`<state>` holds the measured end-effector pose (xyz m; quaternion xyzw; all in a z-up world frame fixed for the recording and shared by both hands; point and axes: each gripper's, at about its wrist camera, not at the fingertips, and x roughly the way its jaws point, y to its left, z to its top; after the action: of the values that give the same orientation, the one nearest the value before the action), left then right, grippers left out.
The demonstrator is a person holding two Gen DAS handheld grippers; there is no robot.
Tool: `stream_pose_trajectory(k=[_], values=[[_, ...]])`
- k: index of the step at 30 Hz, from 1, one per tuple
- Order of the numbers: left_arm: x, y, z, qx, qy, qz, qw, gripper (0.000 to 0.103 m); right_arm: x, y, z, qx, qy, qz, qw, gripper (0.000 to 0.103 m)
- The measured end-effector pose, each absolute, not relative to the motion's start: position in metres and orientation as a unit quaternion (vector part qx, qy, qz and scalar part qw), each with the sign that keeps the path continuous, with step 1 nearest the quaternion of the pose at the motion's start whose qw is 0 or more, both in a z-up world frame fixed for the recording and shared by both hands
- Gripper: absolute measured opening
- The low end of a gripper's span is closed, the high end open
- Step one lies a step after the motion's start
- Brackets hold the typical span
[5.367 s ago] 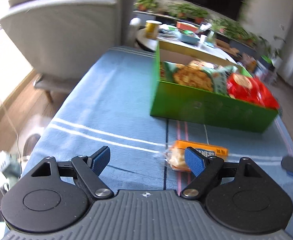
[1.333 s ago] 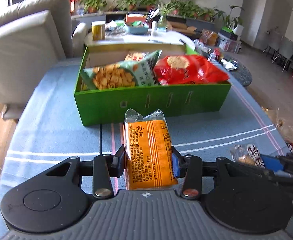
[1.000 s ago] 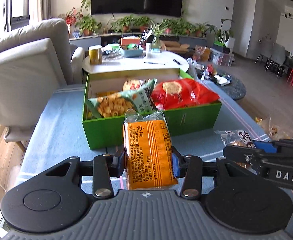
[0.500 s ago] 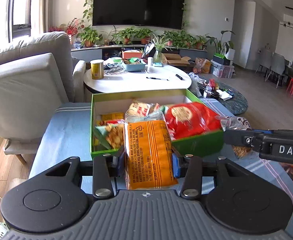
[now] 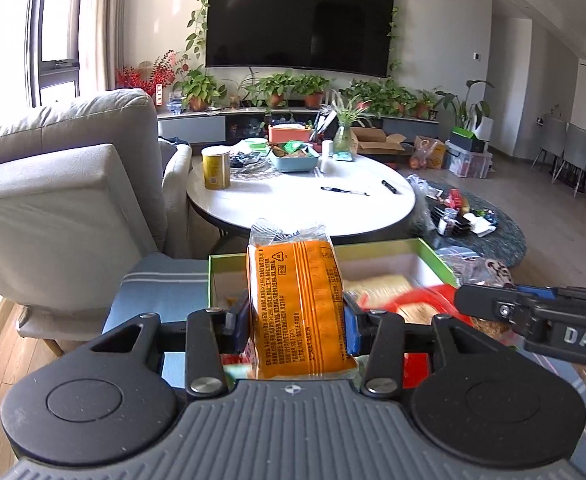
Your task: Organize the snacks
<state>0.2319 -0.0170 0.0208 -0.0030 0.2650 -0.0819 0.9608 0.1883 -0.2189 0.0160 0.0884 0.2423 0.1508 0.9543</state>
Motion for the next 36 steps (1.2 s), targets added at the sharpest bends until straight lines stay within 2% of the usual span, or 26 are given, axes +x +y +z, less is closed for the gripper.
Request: stream_pose_trajectory(k=[12,22,29,36], values=[[0.311,-0.019,-0.013,0.012,0.301,-0.073,0.951,0.041,0.241,-0.216,0.002,0.089,0.259,0.134,0.952,0.085],[0.339,-0.023,-0.036,0.032,0.34,-0.076,0.937,0.041,0.262,-0.214,-0.009,0.092,0.28,0.127,0.947,0.085],[0.329,-0.022,-0.031,0.043,0.323,-0.063,0.943,0.055,0.268,-0.21,-0.007,0.095,0.28,0.124,0.947,0.085],[0.31,-0.009,-0.019,0.034,0.304,-0.05,0.951,0.058,0.272,-0.211,-0.004,0.101,0.273,0.117,0.95,0.085]])
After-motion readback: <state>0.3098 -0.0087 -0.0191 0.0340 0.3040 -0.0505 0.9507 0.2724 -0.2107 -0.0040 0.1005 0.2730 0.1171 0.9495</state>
